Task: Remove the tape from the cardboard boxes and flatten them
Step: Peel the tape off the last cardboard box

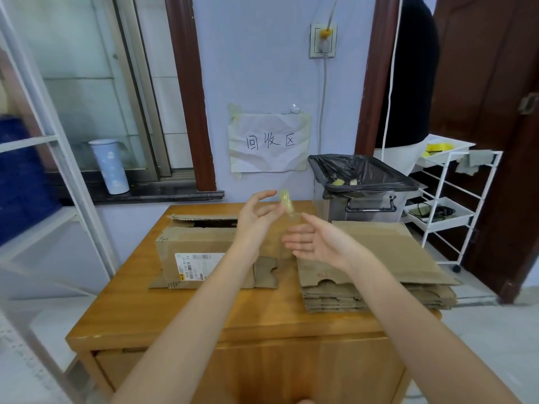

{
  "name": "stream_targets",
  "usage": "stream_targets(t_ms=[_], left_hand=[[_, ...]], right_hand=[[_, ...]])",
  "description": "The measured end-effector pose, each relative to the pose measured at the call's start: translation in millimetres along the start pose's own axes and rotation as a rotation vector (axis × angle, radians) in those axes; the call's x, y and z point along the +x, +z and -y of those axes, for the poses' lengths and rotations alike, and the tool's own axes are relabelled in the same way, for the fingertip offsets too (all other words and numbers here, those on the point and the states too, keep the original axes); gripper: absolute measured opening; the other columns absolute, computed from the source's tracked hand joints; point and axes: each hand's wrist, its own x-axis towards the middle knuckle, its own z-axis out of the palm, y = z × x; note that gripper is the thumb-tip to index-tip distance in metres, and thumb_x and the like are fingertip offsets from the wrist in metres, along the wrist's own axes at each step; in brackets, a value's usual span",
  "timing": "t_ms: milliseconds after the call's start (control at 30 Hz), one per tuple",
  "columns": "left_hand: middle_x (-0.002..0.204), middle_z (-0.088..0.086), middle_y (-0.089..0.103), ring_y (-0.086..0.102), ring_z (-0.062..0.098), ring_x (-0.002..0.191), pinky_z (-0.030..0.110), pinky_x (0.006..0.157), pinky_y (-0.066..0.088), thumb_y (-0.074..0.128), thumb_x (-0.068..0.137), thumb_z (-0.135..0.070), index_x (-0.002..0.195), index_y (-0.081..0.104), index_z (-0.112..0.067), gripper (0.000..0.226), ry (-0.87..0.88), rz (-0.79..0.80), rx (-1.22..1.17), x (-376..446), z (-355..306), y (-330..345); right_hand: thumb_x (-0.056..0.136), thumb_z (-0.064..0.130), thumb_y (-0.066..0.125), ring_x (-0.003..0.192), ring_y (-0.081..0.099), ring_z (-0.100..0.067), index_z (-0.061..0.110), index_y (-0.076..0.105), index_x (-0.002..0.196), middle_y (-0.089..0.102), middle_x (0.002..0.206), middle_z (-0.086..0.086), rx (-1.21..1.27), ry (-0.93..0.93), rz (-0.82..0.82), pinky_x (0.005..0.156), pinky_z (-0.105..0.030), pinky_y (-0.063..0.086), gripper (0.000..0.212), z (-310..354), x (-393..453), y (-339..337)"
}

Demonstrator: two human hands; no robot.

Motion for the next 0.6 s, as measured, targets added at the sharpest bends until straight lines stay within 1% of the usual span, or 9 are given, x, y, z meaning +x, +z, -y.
stream_targets(t_ms=[100, 167, 233, 333, 400, 433, 500, 567, 600], left_hand=[[0.097, -0.002, 0.071, 0.065, 0.000, 0.092, 0.015, 0.087, 0.045, 0.072, 0.083, -0.009, 0.103, 0.066, -0.025, 0.026, 0.032, 0.071, 0.043, 0, 4, 2], [0.095, -0.008, 0.069, 0.064, -0.010, 0.082, 0.003, 0.074, 0.043, 0.070, 0.084, -0.004, 0.105, 0.066, -0.020, 0.027, 0.090, 0.105, 0.115, 0, 3, 2], [0.090, -0.009, 0.068, 0.063, -0.011, 0.079, 0.005, 0.074, 0.045, 0.070, 0.083, 0.000, 0.106, 0.066, -0.017, 0.029, 0.167, 0.143, 0.217, 3, 4, 1], [0.089, -0.006, 0.069, 0.064, -0.005, 0.083, 0.017, 0.083, 0.050, 0.070, 0.082, 0.002, 0.102, 0.065, -0.023, 0.032, 0.255, 0.191, 0.381, 9, 7, 5], [0.094, -0.007, 0.070, 0.064, 0.004, 0.092, 0.027, 0.090, 0.050, 0.070, 0.083, -0.006, 0.102, 0.065, -0.030, 0.031, 0.302, 0.197, 0.561, 13, 10, 11], [0.097, -0.008, 0.070, 0.063, 0.007, 0.097, 0.029, 0.091, 0.049, 0.070, 0.085, -0.010, 0.106, 0.064, -0.029, 0.029, 0.322, 0.209, 0.662, 15, 11, 15], [0.104, -0.007, 0.068, 0.061, 0.011, 0.104, 0.032, 0.093, 0.048, 0.067, 0.086, -0.013, 0.116, 0.060, -0.023, 0.032, 0.341, 0.260, 0.828, 20, 13, 22], [0.109, -0.003, 0.066, 0.059, 0.013, 0.108, 0.034, 0.094, 0.048, 0.064, 0.086, -0.010, 0.116, 0.059, -0.019, 0.032, 0.353, 0.304, 0.917, 26, 14, 32], [0.110, -0.002, 0.067, 0.060, 0.014, 0.108, 0.034, 0.094, 0.048, 0.064, 0.085, -0.009, 0.113, 0.061, -0.017, 0.030, 0.359, 0.305, 0.903, 29, 14, 37]], right_hand=[[0.096, 0.024, 0.052, 0.076, 0.066, -0.016, 0.006, 0.062, 0.097, 0.074, 0.081, -0.005, 0.200, -0.032, -0.072, 0.055, -0.022, 0.055, 0.021, 5, -1, -2], [0.095, 0.015, 0.053, 0.075, 0.065, -0.016, 0.004, 0.060, 0.095, 0.072, 0.077, -0.005, 0.210, -0.045, -0.104, 0.052, -0.020, 0.054, 0.013, 10, -1, -5], [0.096, 0.016, 0.052, 0.079, 0.066, -0.018, 0.003, 0.061, 0.097, 0.072, 0.082, -0.008, 0.137, -0.038, -0.120, 0.055, -0.021, 0.056, 0.015, 13, 0, -8], [0.095, 0.036, 0.055, 0.087, 0.069, -0.020, 0.004, 0.063, 0.102, 0.072, 0.097, -0.012, -0.009, -0.023, -0.138, 0.062, -0.026, 0.058, 0.034, 18, 0, -13], [0.090, 0.047, 0.058, 0.089, 0.071, -0.021, 0.003, 0.065, 0.105, 0.073, 0.099, -0.014, -0.115, -0.042, -0.155, 0.067, -0.028, 0.058, 0.048, 23, -2, -18], [0.088, 0.049, 0.059, 0.089, 0.072, -0.021, 0.002, 0.066, 0.105, 0.073, 0.099, -0.015, -0.174, -0.059, -0.169, 0.068, -0.028, 0.058, 0.051, 25, -3, -19], [0.087, 0.047, 0.063, 0.088, 0.072, -0.021, 0.000, 0.067, 0.106, 0.073, 0.099, -0.017, -0.293, -0.103, -0.226, 0.068, -0.028, 0.058, 0.050, 29, -4, -21], [0.089, 0.036, 0.065, 0.083, 0.071, -0.020, -0.004, 0.066, 0.108, 0.070, 0.100, -0.020, -0.349, -0.146, -0.293, 0.065, -0.025, 0.058, 0.045, 32, -2, -25], [0.091, 0.030, 0.064, 0.082, 0.070, -0.021, -0.006, 0.064, 0.111, 0.069, 0.102, -0.022, -0.340, -0.167, -0.308, 0.065, -0.024, 0.059, 0.042, 33, -1, -28]])
